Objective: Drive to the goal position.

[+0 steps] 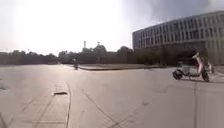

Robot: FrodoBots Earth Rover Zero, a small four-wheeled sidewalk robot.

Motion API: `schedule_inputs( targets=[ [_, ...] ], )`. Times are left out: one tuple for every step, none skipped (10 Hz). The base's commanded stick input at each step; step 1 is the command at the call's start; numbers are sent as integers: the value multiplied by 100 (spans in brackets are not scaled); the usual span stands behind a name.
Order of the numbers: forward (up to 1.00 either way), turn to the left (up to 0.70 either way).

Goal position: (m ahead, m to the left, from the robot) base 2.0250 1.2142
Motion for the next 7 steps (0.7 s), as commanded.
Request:
schedule_inputs(
  targets=[
    [100,-2],
    [100,-24],
    [100,-16],
    [100,0],
    [100,-10],
    [100,-32],
    [100,-40]
  ],
)
